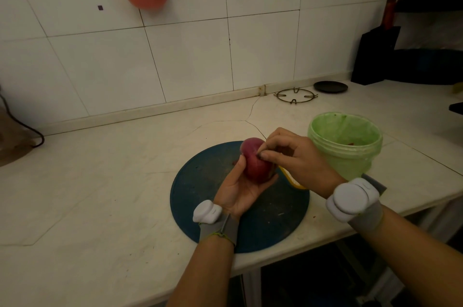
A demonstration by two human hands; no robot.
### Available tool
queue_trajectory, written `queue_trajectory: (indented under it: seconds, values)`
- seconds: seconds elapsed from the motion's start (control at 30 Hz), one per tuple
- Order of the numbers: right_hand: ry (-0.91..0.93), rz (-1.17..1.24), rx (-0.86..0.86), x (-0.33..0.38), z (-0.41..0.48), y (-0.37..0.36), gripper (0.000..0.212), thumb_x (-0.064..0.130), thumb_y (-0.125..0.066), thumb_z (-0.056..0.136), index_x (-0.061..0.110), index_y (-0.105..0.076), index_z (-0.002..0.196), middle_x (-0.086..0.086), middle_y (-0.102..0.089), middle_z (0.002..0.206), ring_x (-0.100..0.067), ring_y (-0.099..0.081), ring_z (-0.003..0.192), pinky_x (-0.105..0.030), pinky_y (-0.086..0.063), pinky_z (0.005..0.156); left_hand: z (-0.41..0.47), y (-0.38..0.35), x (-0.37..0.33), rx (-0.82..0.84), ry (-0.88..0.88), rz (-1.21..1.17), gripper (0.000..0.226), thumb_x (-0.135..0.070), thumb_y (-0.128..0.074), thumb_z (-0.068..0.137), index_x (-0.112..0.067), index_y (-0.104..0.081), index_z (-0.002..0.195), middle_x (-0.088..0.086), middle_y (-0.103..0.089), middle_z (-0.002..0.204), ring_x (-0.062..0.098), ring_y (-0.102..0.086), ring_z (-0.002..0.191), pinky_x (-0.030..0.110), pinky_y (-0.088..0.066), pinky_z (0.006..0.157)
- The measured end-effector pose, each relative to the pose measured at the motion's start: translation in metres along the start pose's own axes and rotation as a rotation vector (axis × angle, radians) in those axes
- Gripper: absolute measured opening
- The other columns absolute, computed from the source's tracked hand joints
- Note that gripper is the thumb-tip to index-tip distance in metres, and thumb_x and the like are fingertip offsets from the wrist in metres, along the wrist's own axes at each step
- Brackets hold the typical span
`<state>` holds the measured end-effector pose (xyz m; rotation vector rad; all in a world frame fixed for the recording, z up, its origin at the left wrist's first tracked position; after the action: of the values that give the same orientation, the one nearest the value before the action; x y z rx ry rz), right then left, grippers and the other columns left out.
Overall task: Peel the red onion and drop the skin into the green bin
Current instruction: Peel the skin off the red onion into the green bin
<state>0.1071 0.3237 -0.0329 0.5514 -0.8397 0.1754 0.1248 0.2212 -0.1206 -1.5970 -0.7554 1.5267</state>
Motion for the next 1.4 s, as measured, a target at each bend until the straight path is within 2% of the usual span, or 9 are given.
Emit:
queue_trajectory:
  seconds: [0.1,0.2,0.5,0.63,0.8,0.9,1.07,1.27,1.4]
  values:
    - [-0.107,0.116,-0.024,-0.007,-0.002,0.003,0.019,0.017,-0.072,0.078,0.024,-0.063,0.093,0.003,-0.062,0.088,-0.018,-0.061,0.085,-0.035,-0.053,0.079,0.001,0.001,-0.004,0.011,-0.038,-0.018,0.092,-0.015,-0.095,0.044,-0.011,-0.052,0.125,0.023,-0.06,0.122,0.04,-0.057,0.113,0.052,-0.054,0.083]
    - [-0.197,0.091,-0.03,-0.012,-0.004,0.002,0.03,0.021,-0.075,0.075,0.027,-0.052,0.094,0.005,-0.056,0.089,-0.017,-0.055,0.076,-0.037,-0.052,0.075,0.002,-0.001,-0.005,0.04,-0.065,0.009,0.092,-0.009,-0.094,0.041,-0.011,-0.052,0.123,0.023,-0.065,0.114,0.036,-0.063,0.106,0.049,-0.055,0.084]
    - [-0.275,0.029,-0.023,-0.011,-0.003,-0.003,0.024,0.006,-0.066,0.077,0.022,-0.049,0.082,0.005,-0.049,0.076,-0.01,-0.044,0.065,-0.027,-0.042,0.063,0.003,-0.003,-0.005,0.096,-0.069,0.171,0.097,-0.013,-0.093,0.042,-0.018,-0.05,0.128,0.016,-0.061,0.12,0.03,-0.062,0.109,0.041,-0.054,0.084]
    - [-0.287,0.088,0.006,-0.012,-0.005,-0.002,0.022,-0.001,-0.061,0.079,0.018,-0.051,0.083,0.0,-0.049,0.076,-0.016,-0.046,0.071,-0.032,-0.042,0.066,0.003,-0.005,-0.005,0.115,-0.065,0.17,0.094,-0.013,-0.094,0.04,-0.019,-0.053,0.124,0.015,-0.066,0.114,0.03,-0.063,0.107,0.041,-0.054,0.085]
    - [-0.305,0.086,0.03,-0.01,-0.004,-0.001,0.016,0.014,-0.06,0.07,0.017,-0.052,0.083,-0.005,-0.049,0.078,-0.018,-0.046,0.072,-0.033,-0.042,0.066,0.002,-0.005,-0.004,0.112,-0.054,0.189,0.096,-0.013,-0.094,0.041,-0.019,-0.051,0.127,0.017,-0.058,0.122,0.031,-0.06,0.11,0.041,-0.054,0.085]
    - [-0.305,0.082,0.044,-0.01,-0.004,-0.001,0.015,0.008,-0.061,0.074,0.015,-0.053,0.085,-0.007,-0.049,0.078,-0.02,-0.046,0.073,-0.034,-0.042,0.066,0.002,-0.005,-0.004,0.116,-0.057,0.189,0.093,-0.013,-0.094,0.042,-0.018,-0.053,0.125,0.016,-0.062,0.118,0.031,-0.061,0.11,0.042,-0.053,0.087]
    - [-0.314,0.115,0.045,-0.011,-0.005,-0.001,0.015,0.005,-0.06,0.076,0.015,-0.053,0.085,-0.006,-0.049,0.079,-0.018,-0.047,0.072,-0.029,-0.044,0.065,0.002,-0.005,-0.004,0.106,-0.053,0.192,0.096,-0.014,-0.094,0.042,-0.017,-0.05,0.127,0.017,-0.058,0.121,0.031,-0.061,0.109,0.041,-0.054,0.084]
    - [-0.306,0.144,0.054,-0.01,-0.005,-0.001,0.022,-0.007,-0.055,0.08,0.014,-0.052,0.086,-0.001,-0.049,0.077,-0.014,-0.047,0.07,-0.019,-0.044,0.061,0.004,-0.003,-0.004,0.102,-0.052,0.165,0.097,-0.012,-0.093,0.043,-0.016,-0.048,0.129,0.018,-0.057,0.123,0.032,-0.061,0.11,0.044,-0.053,0.087]
    - [-0.301,0.181,0.06,-0.01,-0.006,-0.001,0.025,-0.011,-0.053,0.081,0.014,-0.053,0.087,0.0,-0.05,0.076,-0.01,-0.048,0.068,-0.014,-0.043,0.058,0.004,-0.002,-0.004,0.089,-0.053,0.133,0.095,-0.012,-0.094,0.039,-0.015,-0.052,0.124,0.017,-0.066,0.113,0.031,-0.065,0.104,0.045,-0.055,0.084]
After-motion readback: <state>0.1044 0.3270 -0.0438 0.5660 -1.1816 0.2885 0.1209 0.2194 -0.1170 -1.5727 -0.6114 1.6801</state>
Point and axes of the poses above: each hand's wrist, its own z-axis towards the middle knuckle, its own y-axis out of the back of the hand, x = y × z, the point moved 6 cm from there along z, towards the middle knuckle
